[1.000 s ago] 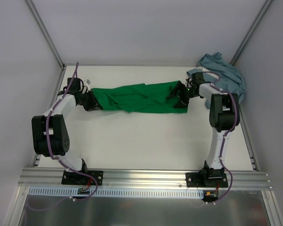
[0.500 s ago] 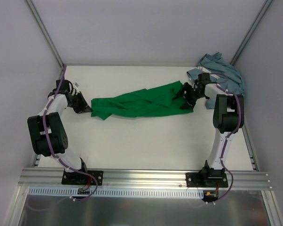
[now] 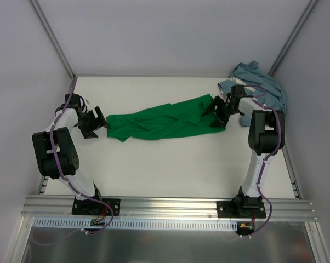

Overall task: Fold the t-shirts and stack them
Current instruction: Fold the other side of the tshirt into a rectangle, then rotate the tshirt 90 degrees

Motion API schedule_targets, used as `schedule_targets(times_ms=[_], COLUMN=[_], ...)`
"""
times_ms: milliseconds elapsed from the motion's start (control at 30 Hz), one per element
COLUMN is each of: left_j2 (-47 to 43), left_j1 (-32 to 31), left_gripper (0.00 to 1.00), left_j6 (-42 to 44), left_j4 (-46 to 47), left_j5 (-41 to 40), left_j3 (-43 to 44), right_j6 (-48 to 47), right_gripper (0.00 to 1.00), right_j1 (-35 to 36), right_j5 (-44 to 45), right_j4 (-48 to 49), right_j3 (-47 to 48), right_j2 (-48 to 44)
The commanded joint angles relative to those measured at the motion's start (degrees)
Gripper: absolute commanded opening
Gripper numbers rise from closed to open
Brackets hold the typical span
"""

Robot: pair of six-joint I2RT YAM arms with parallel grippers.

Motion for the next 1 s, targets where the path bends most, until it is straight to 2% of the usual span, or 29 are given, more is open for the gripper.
schedule_targets(times_ms=[0,67,233,500,800,967], left_j2=[-2.7,-4.4,-8.2,-2.6,-1.4,2.2], left_j1=[0.7,0.8,0.8,0.7,0.4,0.0], left_gripper=[0.81,0.98,0.99,0.99,0.99,0.99], left_j6=[-0.4,-1.2,-4.3,-10.1,-7.6,-7.8], left_j4=[-1.0,0.2,7.9,19.1,15.9,17.3], left_j5=[-4.2,-4.4,2.7,19.3,20.8,21.1], left_j3=[0.7,0.0,-3.4,-3.2,-0.9,0.6], right_j6=[-1.6,-1.6,-1.3,-2.0,-4.3,-4.5], right_gripper=[0.8,0.8,0.8,0.81,0.82,0.83], right_j1=[-0.9,-0.9,-0.9,-0.9,-0.9,-0.6], right_j5=[5.3,5.0,4.2,1.9,0.7,1.3], right_j4=[-1.8,-1.9,-1.7,-2.5,-9.0,-8.3], right_j3=[-1.1,-1.1,-1.3,-3.0,-3.4,-8.4], right_j2=[-1.1,-1.3,-2.2,-9.2,-21.5,-26.3])
